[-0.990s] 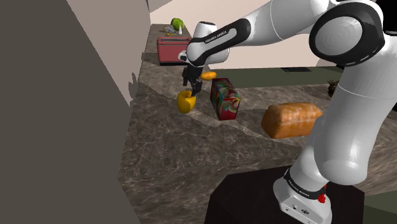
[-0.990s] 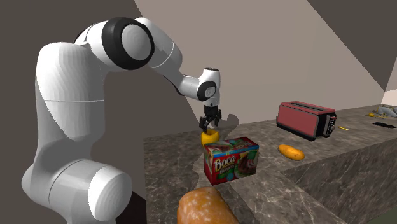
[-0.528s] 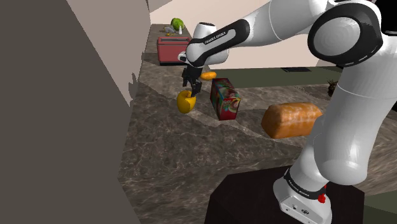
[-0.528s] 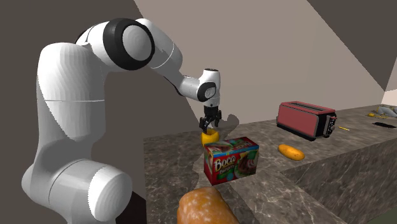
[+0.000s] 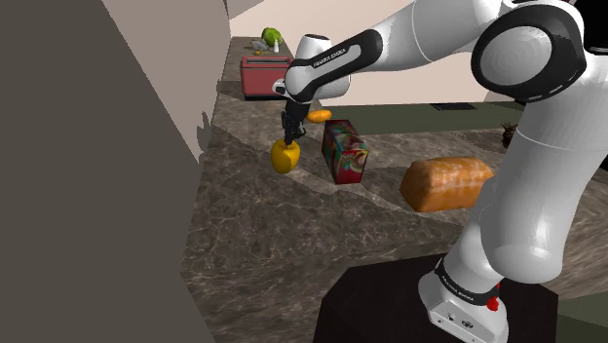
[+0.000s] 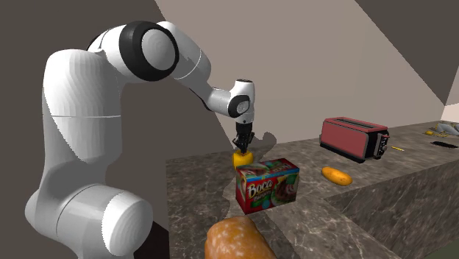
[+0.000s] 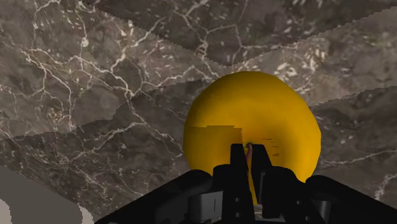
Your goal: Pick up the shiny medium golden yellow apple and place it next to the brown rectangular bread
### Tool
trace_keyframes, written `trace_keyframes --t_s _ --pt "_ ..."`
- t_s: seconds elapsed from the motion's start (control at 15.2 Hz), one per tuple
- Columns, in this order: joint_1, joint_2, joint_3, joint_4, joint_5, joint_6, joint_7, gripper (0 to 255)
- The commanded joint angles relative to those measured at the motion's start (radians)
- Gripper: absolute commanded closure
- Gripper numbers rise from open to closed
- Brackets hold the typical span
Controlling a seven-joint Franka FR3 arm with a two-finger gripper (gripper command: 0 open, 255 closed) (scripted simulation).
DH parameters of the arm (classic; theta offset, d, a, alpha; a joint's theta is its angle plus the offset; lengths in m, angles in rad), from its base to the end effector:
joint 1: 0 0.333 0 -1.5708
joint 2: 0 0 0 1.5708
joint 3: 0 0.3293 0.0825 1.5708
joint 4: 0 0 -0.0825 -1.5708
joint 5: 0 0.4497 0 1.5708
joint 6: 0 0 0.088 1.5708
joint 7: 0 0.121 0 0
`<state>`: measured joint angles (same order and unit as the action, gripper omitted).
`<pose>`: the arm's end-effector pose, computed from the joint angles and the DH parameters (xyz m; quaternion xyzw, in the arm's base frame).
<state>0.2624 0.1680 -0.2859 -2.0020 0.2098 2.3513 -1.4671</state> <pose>0.6628 -0.0068 0.3598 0.7856 0.6086 0.1088 0.0218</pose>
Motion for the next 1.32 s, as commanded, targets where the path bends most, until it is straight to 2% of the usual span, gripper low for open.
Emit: trace_keyframes --t_s 0.0,1.25 --pt "0.0 0.0 0.0 0.0 0.0 0.0 0.0 255" --pt "0.005 -0.081 -0.01 0.146 -0.058 -0.22 0.056 255"
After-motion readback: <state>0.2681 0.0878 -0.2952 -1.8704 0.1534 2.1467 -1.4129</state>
